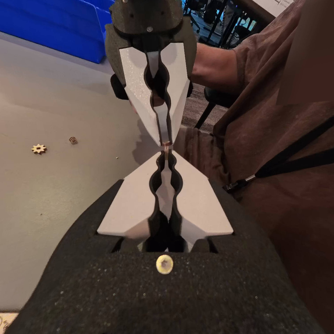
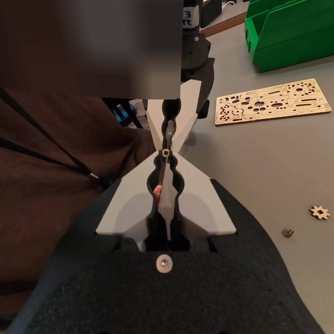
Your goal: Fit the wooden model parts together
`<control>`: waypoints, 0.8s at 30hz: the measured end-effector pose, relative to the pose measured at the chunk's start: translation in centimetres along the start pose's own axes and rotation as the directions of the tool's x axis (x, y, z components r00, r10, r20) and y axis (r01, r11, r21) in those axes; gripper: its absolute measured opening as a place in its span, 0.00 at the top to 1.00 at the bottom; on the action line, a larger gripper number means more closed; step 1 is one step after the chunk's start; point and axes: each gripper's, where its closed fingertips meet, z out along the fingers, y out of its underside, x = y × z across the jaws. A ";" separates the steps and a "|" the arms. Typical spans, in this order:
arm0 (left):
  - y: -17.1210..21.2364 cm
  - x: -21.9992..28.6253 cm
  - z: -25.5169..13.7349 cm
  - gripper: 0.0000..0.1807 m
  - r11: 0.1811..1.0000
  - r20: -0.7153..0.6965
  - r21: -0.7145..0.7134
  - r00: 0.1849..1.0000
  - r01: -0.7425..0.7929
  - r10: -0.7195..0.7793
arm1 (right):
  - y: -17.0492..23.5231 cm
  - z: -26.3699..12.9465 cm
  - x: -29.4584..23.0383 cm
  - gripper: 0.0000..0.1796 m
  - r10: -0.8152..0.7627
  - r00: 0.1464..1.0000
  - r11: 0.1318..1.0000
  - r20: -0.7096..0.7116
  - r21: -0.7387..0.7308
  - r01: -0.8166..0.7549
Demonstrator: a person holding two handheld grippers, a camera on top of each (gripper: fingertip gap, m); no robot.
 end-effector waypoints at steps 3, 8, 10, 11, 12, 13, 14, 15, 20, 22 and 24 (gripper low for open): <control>-0.3 -0.1 0.0 1.00 1.000 0.002 0.017 1.000 0.011 -0.011 | -0.3 -0.2 0.1 0.96 -0.006 1.000 1.000 -0.009 0.013 0.006; -0.3 -0.2 0.0 1.00 1.000 0.009 0.021 1.000 0.012 -0.012 | -0.3 -0.2 0.0 0.96 -0.011 1.000 1.000 -0.016 0.020 0.011; -0.2 -0.2 0.1 1.00 1.000 0.021 0.006 1.000 -0.005 0.005 | 0.0 -0.1 0.2 0.96 -0.024 0.999 1.000 -0.036 -0.010 0.024; -0.1 -0.3 0.0 1.00 1.000 0.028 0.001 0.999 -0.017 0.017 | -0.1 -0.1 0.1 0.96 -0.017 0.999 1.000 -0.030 -0.007 0.017; -0.1 -0.1 0.0 1.00 1.000 0.020 0.002 1.000 -0.015 0.015 | -0.1 0.0 0.1 0.96 -0.028 0.999 0.999 -0.045 -0.017 0.028; 0.0 -0.2 -0.1 1.00 1.000 0.034 0.000 0.999 -0.027 0.027 | -0.1 0.1 0.3 0.96 -0.055 0.996 0.998 -0.074 -0.039 0.052; 0.1 -0.3 -0.2 1.00 0.999 0.046 -0.002 0.998 -0.043 0.043 | -0.2 0.2 0.2 0.96 -0.068 0.994 0.997 -0.086 -0.054 0.063; 0.0 -0.2 -0.2 1.00 0.999 0.046 0.004 0.997 -0.054 0.054 | -0.4 0.2 0.2 0.96 -0.087 0.991 0.995 -0.104 -0.067 0.081; -1.7 -0.2 -0.6 0.99 0.986 0.067 0.112 0.991 -0.126 0.119 | -1.9 -0.8 -0.1 0.96 -0.186 0.966 0.982 -0.181 -0.073 0.175; -2.0 -0.1 -0.5 0.99 0.976 0.076 0.132 0.983 -0.174 0.165 | -1.9 -1.0 -0.3 0.96 -0.229 0.951 0.972 -0.207 -0.101 0.212; -2.0 0.1 -0.3 0.99 0.971 0.074 0.135 0.979 -0.199 0.190 | -1.7 -1.1 -0.5 0.96 -0.255 0.942 0.964 -0.216 -0.125 0.233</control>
